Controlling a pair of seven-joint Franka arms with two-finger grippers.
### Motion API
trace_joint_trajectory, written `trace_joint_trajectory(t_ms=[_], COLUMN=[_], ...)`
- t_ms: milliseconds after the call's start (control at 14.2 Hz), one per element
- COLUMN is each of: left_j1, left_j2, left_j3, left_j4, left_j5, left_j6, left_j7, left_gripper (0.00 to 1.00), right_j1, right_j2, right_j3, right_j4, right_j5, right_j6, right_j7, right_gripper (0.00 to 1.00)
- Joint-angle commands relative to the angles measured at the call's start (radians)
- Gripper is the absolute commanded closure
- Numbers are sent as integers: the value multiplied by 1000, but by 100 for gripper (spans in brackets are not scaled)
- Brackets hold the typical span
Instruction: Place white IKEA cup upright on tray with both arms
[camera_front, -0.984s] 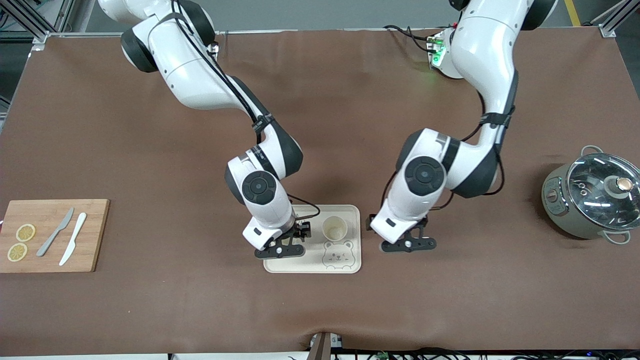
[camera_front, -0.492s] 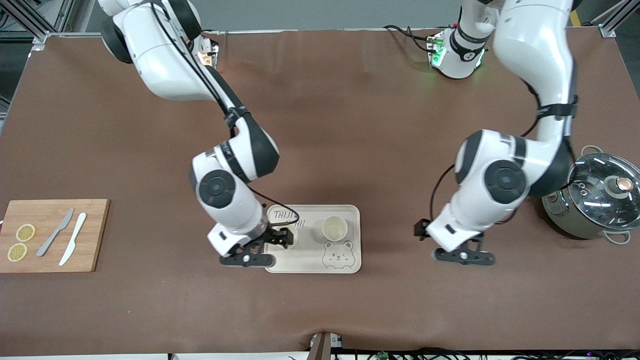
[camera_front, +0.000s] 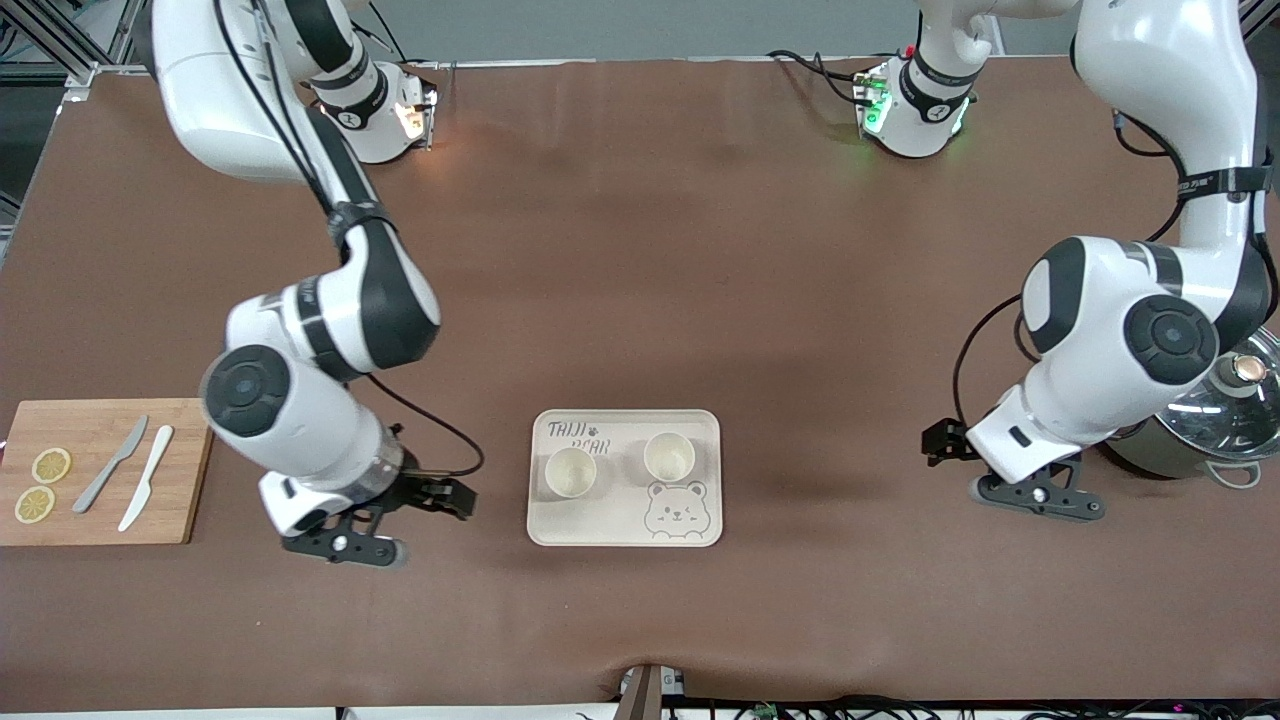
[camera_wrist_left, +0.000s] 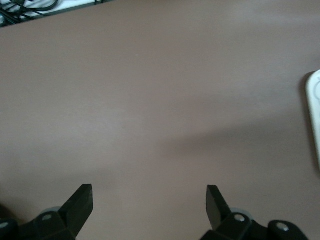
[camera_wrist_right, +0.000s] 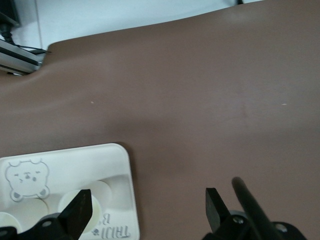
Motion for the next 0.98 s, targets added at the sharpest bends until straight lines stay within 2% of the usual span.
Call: trace_joint_trajectory(t_ms=[0,141,281,492,703,914], left_j1=[44,73,102,128,132,145], left_j2=[-98,-171,-259,-378,-471,-500], left_j3=[-17,-19,-19,-17,-8,-14], left_j4=[-133,-179,-203,-194,-193,-158], left_j5=[-13,-14,-15,-15,-15,-16], left_j6=[64,41,-58,-224,-297,-355], left_j7=[63,106,140,149,151,134], left_gripper=[0,0,0,0,0,0], right_j1=[-79,-111,-150,-205,-269,-303], right_j2=[-58,-103,-163,-283,-425,-528], right_j3=[12,9,6,7,7,7], right_j4=[-23,-53,-119,-288,-496,-588], right_j5=[3,-4,-10,-10,-10,-9], right_j6=[-86,-106,-104,-54,59,60], right_j7=[-47,-44,-46,-92,-175,-238], right_gripper=[0,0,0,0,0,0])
